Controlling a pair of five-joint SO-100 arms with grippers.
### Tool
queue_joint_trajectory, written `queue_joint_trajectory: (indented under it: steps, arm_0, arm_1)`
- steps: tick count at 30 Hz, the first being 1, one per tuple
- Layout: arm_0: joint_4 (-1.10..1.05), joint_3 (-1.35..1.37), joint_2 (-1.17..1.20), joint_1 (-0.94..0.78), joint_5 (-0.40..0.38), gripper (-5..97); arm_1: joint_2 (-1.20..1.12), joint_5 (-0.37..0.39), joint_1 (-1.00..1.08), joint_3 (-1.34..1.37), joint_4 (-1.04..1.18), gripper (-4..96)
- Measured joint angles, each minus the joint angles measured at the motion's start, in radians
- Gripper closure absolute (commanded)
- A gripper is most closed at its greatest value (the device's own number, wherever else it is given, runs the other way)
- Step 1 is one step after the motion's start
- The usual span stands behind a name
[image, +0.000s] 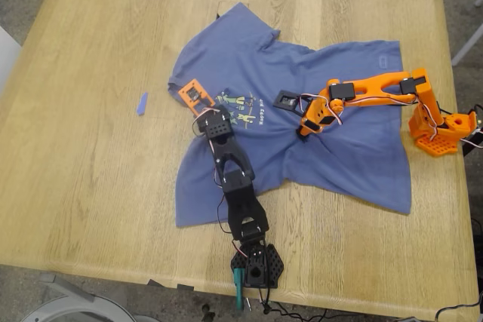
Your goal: Fold a T-shirt
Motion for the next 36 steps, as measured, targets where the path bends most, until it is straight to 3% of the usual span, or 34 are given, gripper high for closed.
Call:
queue_joint_trajectory:
  steps: [16,36]
  arm_0:
    - [0.048,-0.018,0.178,0.137,0.021,92]
    - [-0.018,-0.048,0.222,0.477,0.086,92]
  arm_1:
    - [-0.034,-0.028,0.187,-0.15,-0.121,91.0]
    - [-0.037,-0.04,0.431,-0.216,-0.247,91.0]
